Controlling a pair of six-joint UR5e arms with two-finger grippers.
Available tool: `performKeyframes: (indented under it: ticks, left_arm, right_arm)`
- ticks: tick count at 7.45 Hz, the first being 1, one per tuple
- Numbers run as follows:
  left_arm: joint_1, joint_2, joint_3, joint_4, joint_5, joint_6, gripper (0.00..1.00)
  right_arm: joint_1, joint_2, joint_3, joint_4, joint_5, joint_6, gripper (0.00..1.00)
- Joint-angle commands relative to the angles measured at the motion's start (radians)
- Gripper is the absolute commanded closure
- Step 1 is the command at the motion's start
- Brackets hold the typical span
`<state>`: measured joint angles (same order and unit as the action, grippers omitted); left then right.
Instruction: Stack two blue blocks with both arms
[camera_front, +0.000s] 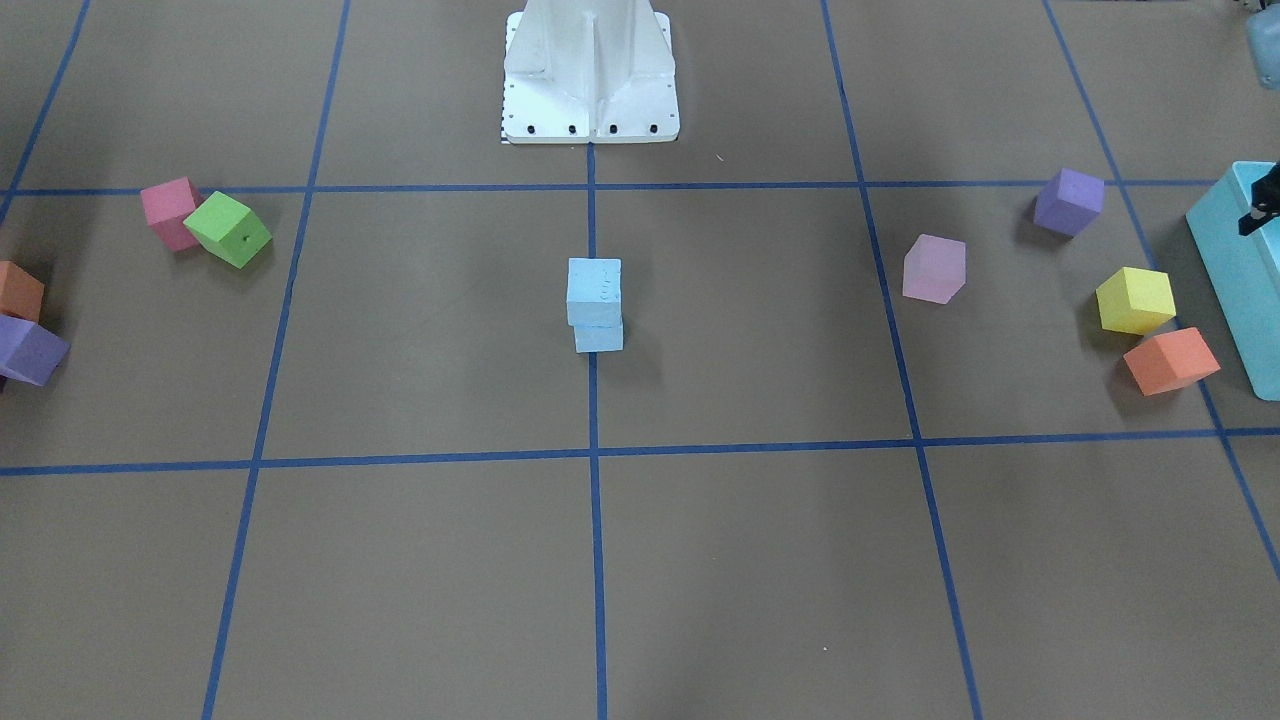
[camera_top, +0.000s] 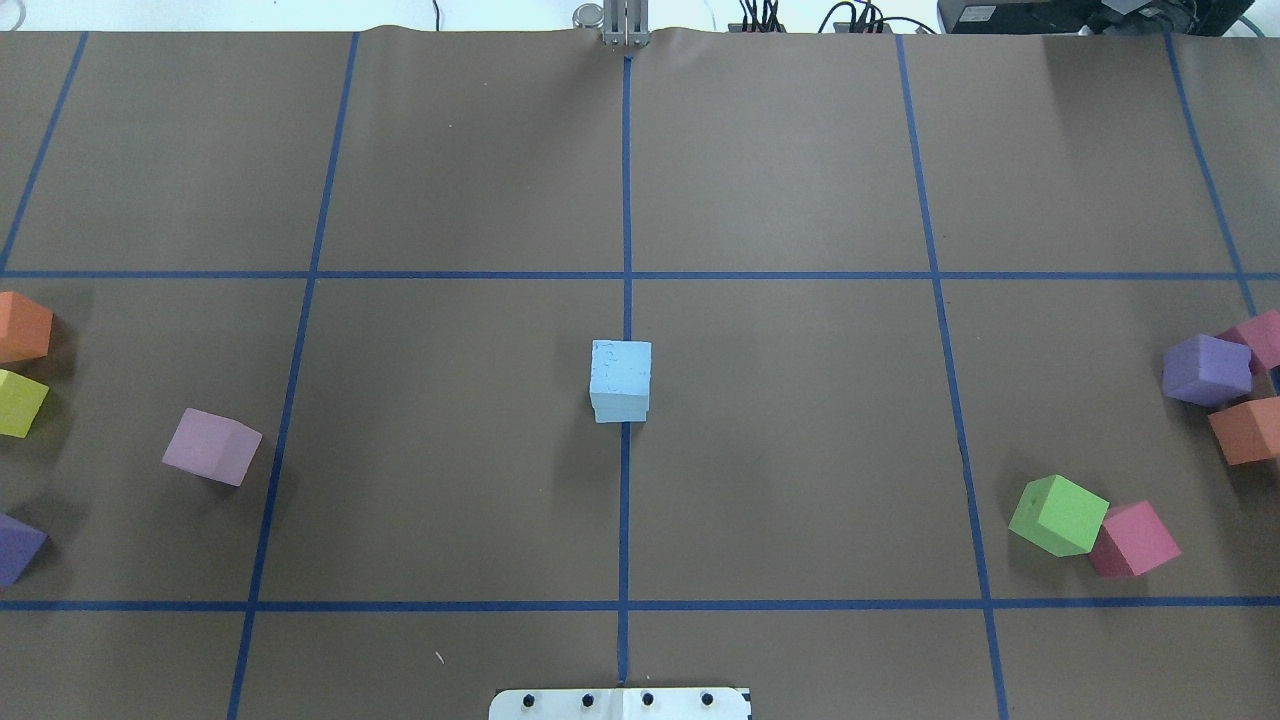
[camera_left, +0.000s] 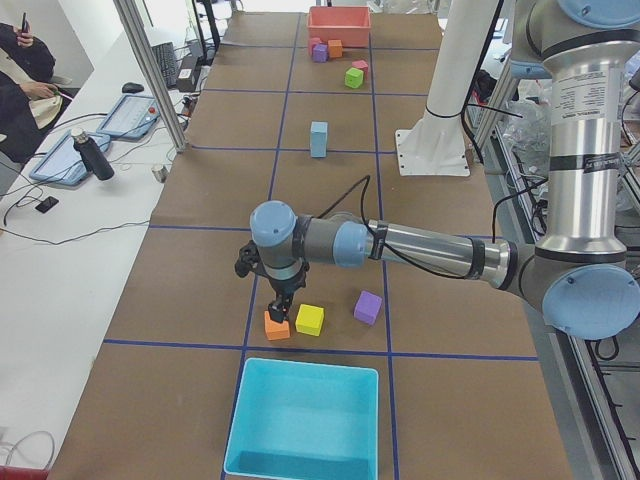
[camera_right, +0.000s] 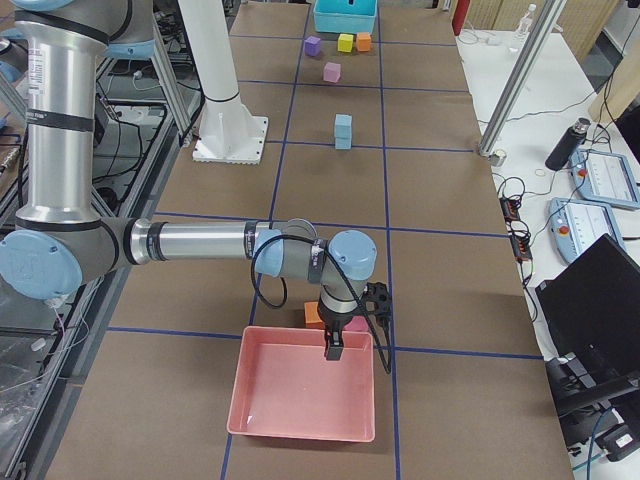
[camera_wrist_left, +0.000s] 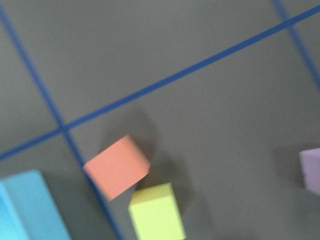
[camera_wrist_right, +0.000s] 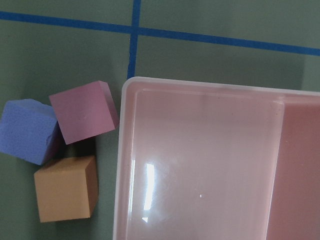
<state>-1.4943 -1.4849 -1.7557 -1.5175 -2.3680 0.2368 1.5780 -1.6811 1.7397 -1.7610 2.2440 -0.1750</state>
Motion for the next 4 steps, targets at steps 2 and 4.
performKeyframes:
  ticks: [2, 4]
  left_arm:
    - [-0.116, 0.061, 0.007, -0.043, -0.005, 0.013, 0.02]
    - [-0.113, 0.052, 0.012, -0.058, 0.000, 0.019, 0.02]
  right_arm:
    - [0.000, 0.000, 0.003, 0.000, 0.000, 0.000, 0.00]
    - [-0.001, 0.001, 0.001, 0.000, -0.001, -0.001, 0.00]
